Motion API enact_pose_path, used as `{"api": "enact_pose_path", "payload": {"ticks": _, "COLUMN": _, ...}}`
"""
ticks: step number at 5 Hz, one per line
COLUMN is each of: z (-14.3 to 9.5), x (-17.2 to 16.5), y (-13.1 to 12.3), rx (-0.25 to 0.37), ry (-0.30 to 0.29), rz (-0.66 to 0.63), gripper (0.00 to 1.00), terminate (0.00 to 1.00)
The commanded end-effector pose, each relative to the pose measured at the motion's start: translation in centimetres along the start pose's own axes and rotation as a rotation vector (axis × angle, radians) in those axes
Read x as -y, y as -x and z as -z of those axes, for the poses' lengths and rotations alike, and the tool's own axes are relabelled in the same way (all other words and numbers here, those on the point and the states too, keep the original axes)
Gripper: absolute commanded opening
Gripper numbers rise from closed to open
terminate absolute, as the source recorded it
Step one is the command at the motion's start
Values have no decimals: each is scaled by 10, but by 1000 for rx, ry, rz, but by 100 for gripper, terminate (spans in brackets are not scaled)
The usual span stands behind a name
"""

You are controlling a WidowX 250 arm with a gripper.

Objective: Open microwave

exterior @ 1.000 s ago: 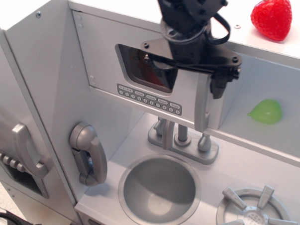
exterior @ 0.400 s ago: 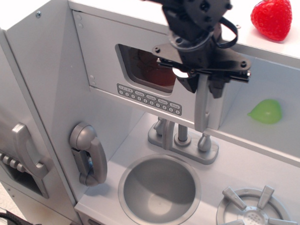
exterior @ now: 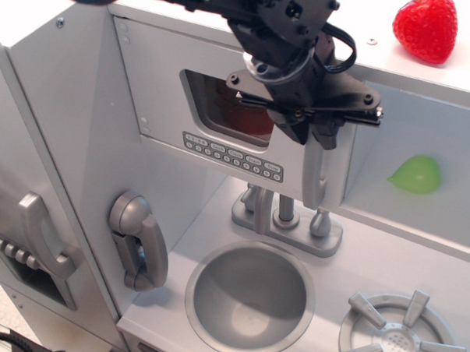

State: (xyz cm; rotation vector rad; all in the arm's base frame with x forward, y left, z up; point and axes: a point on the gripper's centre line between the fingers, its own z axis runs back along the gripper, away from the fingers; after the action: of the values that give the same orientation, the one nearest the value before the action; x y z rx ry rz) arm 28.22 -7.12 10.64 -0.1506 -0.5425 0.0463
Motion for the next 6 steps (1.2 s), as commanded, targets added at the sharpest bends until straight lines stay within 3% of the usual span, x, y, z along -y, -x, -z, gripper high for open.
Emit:
{"api": "enact_pose_path", "payload": {"ticks": 1, "z": -23, "x": -7, "y": 16, "rx": 12, "ry": -7, "rz": 5, "gripper": 0, "terminate": 0}}
{"api": "enact_pose_path", "payload": {"ticks": 2, "z": -36, "x": -16, "y": 38, "rx": -3, "ry": -1, "rz": 61, "gripper": 0, "terminate": 0}}
{"api": "enact_pose_path", "payload": {"ticks": 3, "z": -55, "x": -30, "y": 56, "rx": -74, "ry": 10, "rz": 120, "gripper": 0, "terminate": 0}}
{"api": "enact_pose_path", "payload": {"ticks": 4, "z": -68, "x": -44, "y": 69, "rx": -240, "ry": -21, "rz": 140, "gripper": 100, "terminate": 0}}
{"api": "enact_pose_path", "payload": {"ticks": 5, "z": -68, "x": -32, "y": 75, "rx": -309, "ry": -87, "rz": 120, "gripper": 100, "terminate": 0}}
{"api": "enact_pose_path", "payload": {"ticks": 6, "z": -60, "x": -5, "y": 69, "rx": -405, "ry": -89, "rz": 77, "gripper": 100, "terminate": 0}}
